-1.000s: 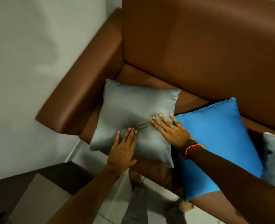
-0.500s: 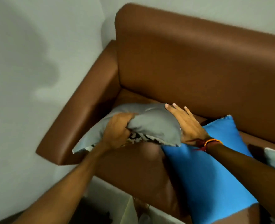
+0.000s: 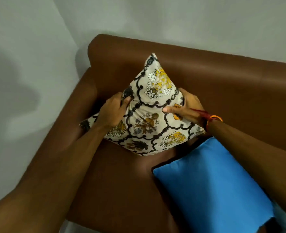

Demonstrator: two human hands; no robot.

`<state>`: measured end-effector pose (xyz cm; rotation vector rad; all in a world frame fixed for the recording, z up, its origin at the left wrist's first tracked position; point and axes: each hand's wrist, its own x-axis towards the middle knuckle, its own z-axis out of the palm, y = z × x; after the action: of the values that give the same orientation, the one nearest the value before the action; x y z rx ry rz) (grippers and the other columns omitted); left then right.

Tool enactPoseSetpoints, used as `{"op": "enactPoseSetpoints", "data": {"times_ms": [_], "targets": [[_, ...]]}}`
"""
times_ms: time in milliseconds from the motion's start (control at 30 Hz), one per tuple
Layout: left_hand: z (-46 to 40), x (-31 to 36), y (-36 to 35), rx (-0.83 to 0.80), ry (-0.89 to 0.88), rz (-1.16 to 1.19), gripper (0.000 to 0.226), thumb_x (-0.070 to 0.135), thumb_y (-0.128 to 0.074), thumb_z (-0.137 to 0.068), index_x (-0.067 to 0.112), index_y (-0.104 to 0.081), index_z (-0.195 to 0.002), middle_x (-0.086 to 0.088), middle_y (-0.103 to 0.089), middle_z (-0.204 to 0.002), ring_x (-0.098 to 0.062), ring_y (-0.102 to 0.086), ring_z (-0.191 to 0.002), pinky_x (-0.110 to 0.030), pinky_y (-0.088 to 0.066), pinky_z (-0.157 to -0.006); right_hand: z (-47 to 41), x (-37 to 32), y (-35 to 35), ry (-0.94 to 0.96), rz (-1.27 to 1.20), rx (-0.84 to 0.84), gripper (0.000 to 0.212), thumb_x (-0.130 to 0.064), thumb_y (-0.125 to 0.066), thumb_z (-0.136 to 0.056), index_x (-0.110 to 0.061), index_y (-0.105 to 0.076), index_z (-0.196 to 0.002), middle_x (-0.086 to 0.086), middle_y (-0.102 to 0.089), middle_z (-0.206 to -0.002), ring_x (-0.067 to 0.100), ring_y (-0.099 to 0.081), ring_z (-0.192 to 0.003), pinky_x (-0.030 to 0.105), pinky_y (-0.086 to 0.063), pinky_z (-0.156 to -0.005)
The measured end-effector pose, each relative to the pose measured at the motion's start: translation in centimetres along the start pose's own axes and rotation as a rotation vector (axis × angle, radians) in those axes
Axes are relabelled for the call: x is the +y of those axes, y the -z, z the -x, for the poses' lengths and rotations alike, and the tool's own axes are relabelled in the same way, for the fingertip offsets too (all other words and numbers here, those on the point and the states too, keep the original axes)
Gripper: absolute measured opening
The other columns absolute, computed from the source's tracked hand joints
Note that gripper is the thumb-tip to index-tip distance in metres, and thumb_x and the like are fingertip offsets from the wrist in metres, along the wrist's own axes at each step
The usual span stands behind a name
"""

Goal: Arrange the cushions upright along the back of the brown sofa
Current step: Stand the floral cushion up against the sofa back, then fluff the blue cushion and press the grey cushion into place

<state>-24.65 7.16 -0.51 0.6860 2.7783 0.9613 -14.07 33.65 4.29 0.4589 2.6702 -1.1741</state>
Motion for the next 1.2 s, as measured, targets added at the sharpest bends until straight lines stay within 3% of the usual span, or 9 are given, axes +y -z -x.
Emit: {"op": "enactPoseSetpoints", "data": {"times_ms": [167,400,567,667,733,867,1033,1133,1200], "targets": [[0.4,-1.0,-1.4,0.087,0.084,-0.161,0.041,0.033,-0.035,-0.112,-0.001,-0.057,-0.117,-0.021,-0.063,-0.114,-0.038,-0.061,-0.103,-0.046,-0.047,-0.082,-0.6,1.7,-2.1,0.047,-0.011,0.078,0.082,-0.066,-0.08,-0.079,-0.017,-0.051,-0.139,0.005,-0.07,-0.132,0.028,-0.07,-0.116,0.056,-0.059,-0.1],[5.5,4.9,-3.6,0.433,-0.175,-0.341,0.031,0.029,-0.05,-0.105,0.008,-0.055,-0.128,-0.015,-0.055,-0.133,-0.032,-0.051,-0.124,-0.049,-0.044,-0.106,6.1,8.8,-2.1,0.073,0.189,0.202,0.112,-0.074,-0.071,-0.082,-0.02,-0.022,-0.166,0.009,-0.04,-0.167,0.032,-0.042,-0.15,0.052,-0.039,-0.122],[16.8,9.6,-15.3,-0.169,-0.717,-0.46,0.063,0.031,-0.07,-0.088,0.008,-0.047,-0.143,-0.017,-0.055,-0.146,-0.035,-0.048,-0.138,-0.057,-0.041,-0.116,18.9,20.8,-2.5,0.231,0.668,-0.175,0.114,-0.084,-0.054,-0.082,-0.02,-0.017,-0.169,0.003,-0.024,-0.176,0.034,-0.031,-0.161,0.051,-0.022,-0.129],[24.2,9.0,-21.6,-0.514,-0.779,-0.587,0.078,0.028,-0.064,-0.083,0.011,-0.039,-0.155,-0.01,-0.038,-0.164,-0.028,-0.032,-0.153,-0.062,-0.025,-0.123,26.9,28.1,-4.8,0.381,0.869,-0.321,0.116,-0.087,-0.058,-0.073,-0.02,-0.035,-0.165,0.003,-0.035,-0.172,0.036,-0.036,-0.157,0.059,-0.024,-0.123],[27.2,8.8,-25.0,-0.504,-0.651,-0.651,0.082,0.024,-0.059,-0.085,0.013,-0.029,-0.16,-0.007,-0.026,-0.169,-0.024,-0.023,-0.157,-0.065,-0.02,-0.123,30.3,32.3,-7.0,0.447,0.94,-0.257,0.111,-0.081,-0.058,-0.079,-0.015,-0.035,-0.165,0.004,-0.031,-0.175,0.038,-0.031,-0.16,0.068,-0.025,-0.124],[28.7,10.0,-29.0,-0.417,-0.504,-0.705,0.08,0.015,-0.049,-0.092,0.006,-0.013,-0.162,-0.012,-0.012,-0.172,-0.031,-0.009,-0.159,-0.074,-0.016,-0.118,31.8,34.4,-10.5,0.497,1.039,-0.055,0.066,-0.018,-0.042,-0.101,-0.009,-0.031,-0.166,0.009,-0.032,-0.174,0.042,-0.034,-0.158,0.071,-0.037,-0.117],[27.2,12.3,-27.7,-0.486,-0.495,-0.652,0.096,0.028,-0.083,-0.059,0.009,-0.05,-0.147,-0.017,-0.05,-0.154,-0.039,-0.042,-0.146,-0.075,-0.026,-0.115,30.3,32.4,-7.2,0.399,0.863,-0.207,0.062,-0.018,-0.058,-0.09,-0.011,-0.059,-0.151,0.006,-0.06,-0.156,0.037,-0.057,-0.144,0.07,-0.041,-0.116],[24.4,15.1,-24.3,-0.324,-0.489,-0.401,0.071,0.022,-0.075,-0.055,0.005,-0.069,-0.123,-0.015,-0.073,-0.117,-0.037,-0.069,-0.112,-0.07,-0.041,-0.109,27.2,30.6,0.0,0.24,0.663,-0.495,0.085,-0.039,-0.075,-0.081,-0.015,-0.048,-0.158,0.009,-0.053,-0.16,0.03,-0.046,-0.152,0.049,-0.027,-0.13],[22.3,17.6,-22.1,-0.161,-0.477,-0.255,0.052,0.033,-0.063,-0.071,0.002,-0.071,-0.111,-0.014,-0.076,-0.1,-0.036,-0.073,-0.094,-0.062,-0.05,-0.102,26.4,28.3,3.8,0.073,0.406,-0.426,0.1,-0.06,-0.058,-0.07,-0.014,-0.048,-0.158,0.018,-0.053,-0.157,0.034,-0.047,-0.15,0.043,-0.03,-0.127]]}}
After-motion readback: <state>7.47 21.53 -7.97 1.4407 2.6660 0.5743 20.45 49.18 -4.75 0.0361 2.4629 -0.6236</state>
